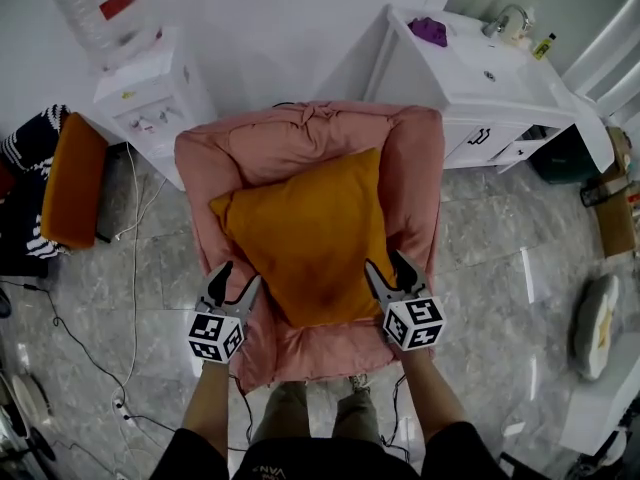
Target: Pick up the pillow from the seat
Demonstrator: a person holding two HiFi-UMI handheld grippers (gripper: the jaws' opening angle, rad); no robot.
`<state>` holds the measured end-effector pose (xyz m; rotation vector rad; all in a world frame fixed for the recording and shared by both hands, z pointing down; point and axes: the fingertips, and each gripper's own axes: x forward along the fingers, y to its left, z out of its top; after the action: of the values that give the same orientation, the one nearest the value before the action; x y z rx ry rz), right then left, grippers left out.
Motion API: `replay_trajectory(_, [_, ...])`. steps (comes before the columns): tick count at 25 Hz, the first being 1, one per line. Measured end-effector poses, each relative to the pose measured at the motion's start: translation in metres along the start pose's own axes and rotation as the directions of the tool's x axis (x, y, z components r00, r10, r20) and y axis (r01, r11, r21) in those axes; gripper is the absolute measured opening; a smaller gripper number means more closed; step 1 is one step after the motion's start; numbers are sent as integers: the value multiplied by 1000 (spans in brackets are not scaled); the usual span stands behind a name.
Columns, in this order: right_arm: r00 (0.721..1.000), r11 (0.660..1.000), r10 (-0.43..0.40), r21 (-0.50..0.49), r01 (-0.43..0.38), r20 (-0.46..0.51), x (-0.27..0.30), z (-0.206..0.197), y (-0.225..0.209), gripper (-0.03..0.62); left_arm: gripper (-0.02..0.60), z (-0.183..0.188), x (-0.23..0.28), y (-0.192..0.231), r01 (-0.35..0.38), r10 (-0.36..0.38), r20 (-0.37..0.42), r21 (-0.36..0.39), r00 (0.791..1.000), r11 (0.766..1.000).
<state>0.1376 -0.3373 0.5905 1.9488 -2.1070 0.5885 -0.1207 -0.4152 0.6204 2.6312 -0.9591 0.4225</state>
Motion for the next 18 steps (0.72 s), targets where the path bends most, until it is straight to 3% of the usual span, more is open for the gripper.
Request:
replay_trajectory(8, [999, 1000, 32, 2, -32, 7, 35, 3, -17, 246, 262, -9, 24, 38, -5, 5, 3, -102, 1000, 995])
replay_trajectory(18, [990, 989, 141, 41, -142, 23, 78, 9, -31, 298, 298, -20, 48, 63, 95, -81, 60, -278, 995, 956])
